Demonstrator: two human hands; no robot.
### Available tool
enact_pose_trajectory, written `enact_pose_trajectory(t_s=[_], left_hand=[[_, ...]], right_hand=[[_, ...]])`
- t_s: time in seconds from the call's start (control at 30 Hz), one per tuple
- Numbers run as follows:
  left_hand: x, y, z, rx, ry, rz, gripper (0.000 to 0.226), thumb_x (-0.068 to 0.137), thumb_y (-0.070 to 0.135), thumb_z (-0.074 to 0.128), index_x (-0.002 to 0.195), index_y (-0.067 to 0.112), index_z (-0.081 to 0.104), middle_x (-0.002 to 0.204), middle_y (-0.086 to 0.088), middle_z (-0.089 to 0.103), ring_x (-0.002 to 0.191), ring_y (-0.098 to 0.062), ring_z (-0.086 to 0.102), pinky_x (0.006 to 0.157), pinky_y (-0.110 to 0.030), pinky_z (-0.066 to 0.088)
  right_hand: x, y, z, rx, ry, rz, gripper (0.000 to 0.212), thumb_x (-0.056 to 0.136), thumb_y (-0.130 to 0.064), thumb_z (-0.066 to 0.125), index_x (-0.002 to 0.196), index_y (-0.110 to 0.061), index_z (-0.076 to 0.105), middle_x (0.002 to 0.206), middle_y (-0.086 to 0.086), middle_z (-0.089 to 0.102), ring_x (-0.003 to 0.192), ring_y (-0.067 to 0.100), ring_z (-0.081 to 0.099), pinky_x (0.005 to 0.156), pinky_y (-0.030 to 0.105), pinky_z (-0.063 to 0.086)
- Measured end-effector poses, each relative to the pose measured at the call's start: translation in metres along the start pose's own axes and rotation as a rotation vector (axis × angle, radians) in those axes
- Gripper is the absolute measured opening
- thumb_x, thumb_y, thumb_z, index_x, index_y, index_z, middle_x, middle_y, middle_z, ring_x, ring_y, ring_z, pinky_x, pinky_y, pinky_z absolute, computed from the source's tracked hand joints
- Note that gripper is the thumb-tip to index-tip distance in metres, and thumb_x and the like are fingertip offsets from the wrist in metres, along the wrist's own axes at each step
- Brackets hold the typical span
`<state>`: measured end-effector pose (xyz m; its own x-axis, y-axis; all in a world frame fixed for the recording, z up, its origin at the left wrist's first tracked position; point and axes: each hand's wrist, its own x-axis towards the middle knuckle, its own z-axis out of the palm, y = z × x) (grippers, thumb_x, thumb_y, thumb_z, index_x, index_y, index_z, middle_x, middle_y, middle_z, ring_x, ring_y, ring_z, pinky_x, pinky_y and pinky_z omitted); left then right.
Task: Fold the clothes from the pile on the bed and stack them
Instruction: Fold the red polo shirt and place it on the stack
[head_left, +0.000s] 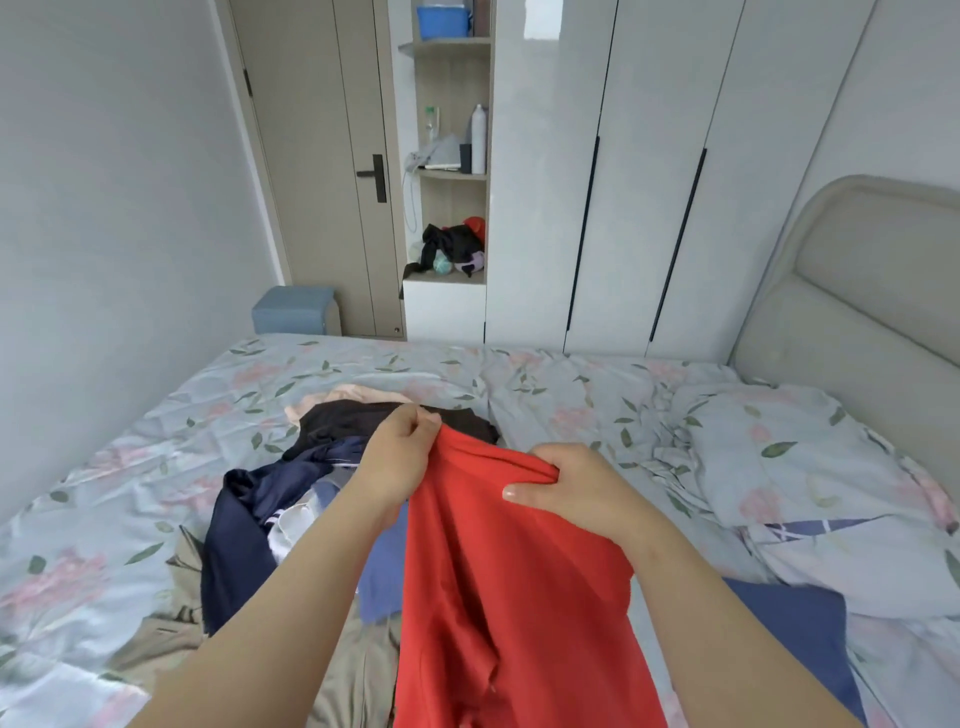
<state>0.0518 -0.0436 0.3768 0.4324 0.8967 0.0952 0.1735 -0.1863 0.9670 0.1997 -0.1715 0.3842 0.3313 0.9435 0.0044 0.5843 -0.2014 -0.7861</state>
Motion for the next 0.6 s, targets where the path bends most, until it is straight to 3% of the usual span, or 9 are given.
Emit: enact_pose_trajectory(t_s=[0.2,0.37,0.5,0.6], left_hand=[[-0.004,-0.038,0.004,0.083,-0.16,-0.078,0.034,0.1,0.014,0.045,0.066,0.016,0.037,0.061,0.004,0.034,0.056,-0.009,0.029,0.048,-0.016,0.026],[-0.002,-0.049,-0.002,-0.134,-0.249,-0.128,0.028,0.1,0.017,0.045,0.072,0.015,0.047,0.069,-0.001,0.042,0.066,-0.012,0.036,0.061,-0.025,0.03],[-0.005,-0.048,-0.005,-0.2,-0.341,-0.075,0.006,0.098,0.018,0.046,0.096,0.016,0.052,0.072,0.004,0.051,0.057,-0.002,0.049,0.062,-0.017,0.04],[-0.005,-0.052,-0.007,-0.154,-0.503,-0.017,0.023,0.092,0.015,0.06,0.114,0.016,0.054,0.089,0.0,0.064,0.072,-0.001,0.06,0.074,-0.017,0.048]], right_hand=[[0.003,0.025,0.014,0.018,0.016,0.055,0.034,0.09,-0.032,0.06,0.065,-0.012,0.047,0.062,-0.004,0.04,0.058,0.01,0.039,0.06,0.027,0.033],[0.01,0.011,0.016,0.223,0.058,0.082,0.034,0.094,-0.032,0.054,0.067,-0.013,0.049,0.064,0.002,0.039,0.059,0.012,0.039,0.06,0.026,0.033],[0.018,-0.01,0.013,0.319,0.137,0.05,0.032,0.095,-0.031,0.052,0.074,-0.01,0.062,0.073,0.005,0.05,0.068,0.013,0.048,0.067,0.025,0.04],[0.023,-0.026,0.006,0.365,0.202,-0.05,0.029,0.094,-0.028,0.054,0.079,-0.007,0.066,0.077,0.007,0.054,0.072,0.015,0.049,0.071,0.029,0.041]])
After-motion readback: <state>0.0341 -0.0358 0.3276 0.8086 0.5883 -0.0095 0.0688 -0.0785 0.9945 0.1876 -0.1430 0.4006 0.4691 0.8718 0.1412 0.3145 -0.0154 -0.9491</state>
